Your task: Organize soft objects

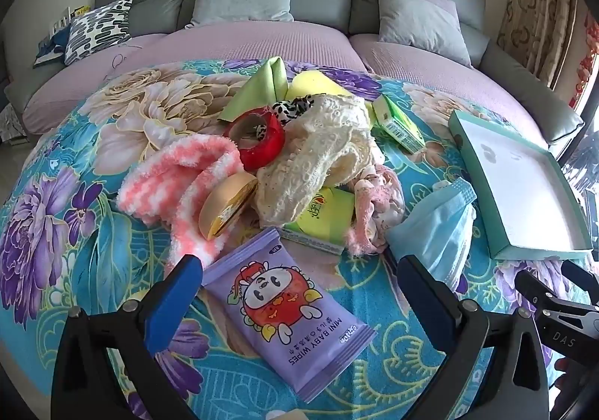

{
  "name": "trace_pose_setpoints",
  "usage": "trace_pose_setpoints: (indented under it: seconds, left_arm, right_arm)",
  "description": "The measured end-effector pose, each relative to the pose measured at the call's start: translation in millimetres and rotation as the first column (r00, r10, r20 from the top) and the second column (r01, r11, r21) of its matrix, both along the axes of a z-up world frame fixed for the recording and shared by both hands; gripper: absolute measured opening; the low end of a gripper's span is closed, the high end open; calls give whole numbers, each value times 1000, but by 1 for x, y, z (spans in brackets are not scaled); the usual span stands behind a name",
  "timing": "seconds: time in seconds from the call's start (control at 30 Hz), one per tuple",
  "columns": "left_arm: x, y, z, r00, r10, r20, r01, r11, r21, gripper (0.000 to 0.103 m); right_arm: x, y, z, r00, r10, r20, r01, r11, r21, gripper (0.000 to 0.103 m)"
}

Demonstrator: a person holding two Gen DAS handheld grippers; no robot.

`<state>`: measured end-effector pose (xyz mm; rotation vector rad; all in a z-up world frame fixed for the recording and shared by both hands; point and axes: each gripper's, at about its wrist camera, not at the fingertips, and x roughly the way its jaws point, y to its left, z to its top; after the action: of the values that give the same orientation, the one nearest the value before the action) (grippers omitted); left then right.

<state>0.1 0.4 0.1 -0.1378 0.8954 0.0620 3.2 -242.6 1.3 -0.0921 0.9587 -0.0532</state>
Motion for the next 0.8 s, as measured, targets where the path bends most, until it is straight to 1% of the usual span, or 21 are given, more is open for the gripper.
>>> trace_pose_setpoints:
  seconds: [0.3,0.4,0.7,0.73,0.8]
  left_arm:
    - [-1,1,1,1000,-13,-2,13,1000,-13,103]
    - [2,1,0,1000,-12,1,12,1000,3,103]
    - [8,2,-2,1000,-25,2,25,1000,18,103]
    - [1,-1,-2,1000,-19,14,19,1000,16,103]
    - [1,1,-2,1000,-16,14,16,1000,8,103]
  right_arm:
    - [0,0,0,1000,0,-1,0,1000,-1,103]
    - [0,1,0,1000,0,-1,0,1000,-2,103]
    - [-1,1,-1,1000,-1,-2,1,1000,-2,103]
    - [-1,1,-1,1000,-1,-2,1,1000,-2,103]
    - [-1,2,-1,1000,-1,-3,1,1000,-4,103]
